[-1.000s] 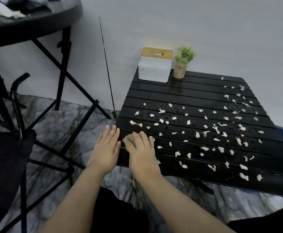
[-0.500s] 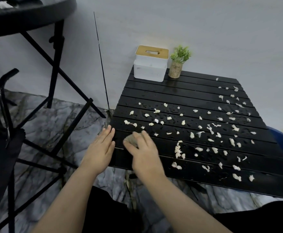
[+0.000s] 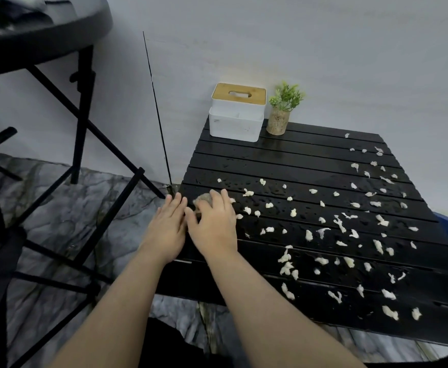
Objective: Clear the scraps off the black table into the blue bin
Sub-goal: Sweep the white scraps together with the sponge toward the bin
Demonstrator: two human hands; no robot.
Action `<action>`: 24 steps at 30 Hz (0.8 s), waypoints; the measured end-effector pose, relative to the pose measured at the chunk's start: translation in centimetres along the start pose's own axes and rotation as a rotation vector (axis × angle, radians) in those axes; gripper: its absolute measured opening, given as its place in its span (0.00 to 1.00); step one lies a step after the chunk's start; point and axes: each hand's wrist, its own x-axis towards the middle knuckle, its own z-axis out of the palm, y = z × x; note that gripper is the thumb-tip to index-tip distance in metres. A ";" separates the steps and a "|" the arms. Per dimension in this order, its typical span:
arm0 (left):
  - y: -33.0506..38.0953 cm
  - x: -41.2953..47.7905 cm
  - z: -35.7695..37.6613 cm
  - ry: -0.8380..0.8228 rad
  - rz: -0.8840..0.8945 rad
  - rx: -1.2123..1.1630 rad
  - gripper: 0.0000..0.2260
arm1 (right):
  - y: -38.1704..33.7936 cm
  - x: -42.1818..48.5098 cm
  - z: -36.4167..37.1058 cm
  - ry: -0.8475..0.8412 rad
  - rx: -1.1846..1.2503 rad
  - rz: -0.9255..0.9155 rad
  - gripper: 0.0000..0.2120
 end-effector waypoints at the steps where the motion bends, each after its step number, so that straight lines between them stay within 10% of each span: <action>1: 0.0 0.0 0.1 0.006 0.003 0.005 0.22 | 0.4 0.0 0.3 0.005 -0.033 -0.021 0.14; 11: -0.1 0.0 0.1 -0.030 -0.008 0.043 0.23 | 4.7 0.6 -4.5 0.171 0.038 0.160 0.11; 18: 0.0 0.0 0.0 -0.039 -0.015 0.015 0.23 | 0.9 1.5 -0.5 -0.027 -0.049 -0.168 0.08; 24: 0.0 0.1 0.1 -0.050 -0.023 0.040 0.23 | 6.6 2.7 -4.9 0.129 -0.038 0.095 0.07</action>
